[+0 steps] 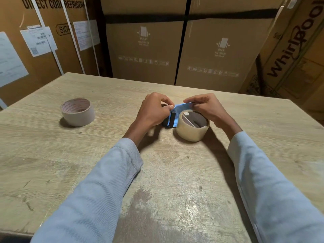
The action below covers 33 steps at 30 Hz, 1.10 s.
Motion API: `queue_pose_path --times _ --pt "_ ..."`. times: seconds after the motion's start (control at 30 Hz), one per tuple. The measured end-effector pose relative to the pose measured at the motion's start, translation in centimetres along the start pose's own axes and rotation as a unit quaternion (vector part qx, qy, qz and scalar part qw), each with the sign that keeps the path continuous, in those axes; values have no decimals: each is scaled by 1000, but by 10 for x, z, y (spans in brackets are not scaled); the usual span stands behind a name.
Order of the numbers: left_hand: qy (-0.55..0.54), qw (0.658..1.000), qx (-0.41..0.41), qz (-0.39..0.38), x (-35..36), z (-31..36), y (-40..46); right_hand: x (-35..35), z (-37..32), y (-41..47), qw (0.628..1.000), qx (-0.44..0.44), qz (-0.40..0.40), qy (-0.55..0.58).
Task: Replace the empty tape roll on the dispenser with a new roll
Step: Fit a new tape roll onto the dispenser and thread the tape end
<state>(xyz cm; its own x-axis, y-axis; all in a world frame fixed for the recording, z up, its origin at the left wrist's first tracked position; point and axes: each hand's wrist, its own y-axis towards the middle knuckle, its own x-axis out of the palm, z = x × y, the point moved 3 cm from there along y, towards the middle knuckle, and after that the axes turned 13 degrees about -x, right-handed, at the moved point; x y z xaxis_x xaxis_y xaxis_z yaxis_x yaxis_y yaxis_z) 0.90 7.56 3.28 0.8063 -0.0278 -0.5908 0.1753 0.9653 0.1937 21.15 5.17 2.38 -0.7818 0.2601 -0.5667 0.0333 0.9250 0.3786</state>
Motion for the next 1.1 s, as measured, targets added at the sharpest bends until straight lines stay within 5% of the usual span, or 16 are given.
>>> queue_pose_path --times 0.57,1.1 --pt "157 978 104 89 -5 6 -25 2 3 4 988 23 72 -136" --pt "155 973 136 106 2 5 -28 -1 -1 0 985 -3 62 -163"
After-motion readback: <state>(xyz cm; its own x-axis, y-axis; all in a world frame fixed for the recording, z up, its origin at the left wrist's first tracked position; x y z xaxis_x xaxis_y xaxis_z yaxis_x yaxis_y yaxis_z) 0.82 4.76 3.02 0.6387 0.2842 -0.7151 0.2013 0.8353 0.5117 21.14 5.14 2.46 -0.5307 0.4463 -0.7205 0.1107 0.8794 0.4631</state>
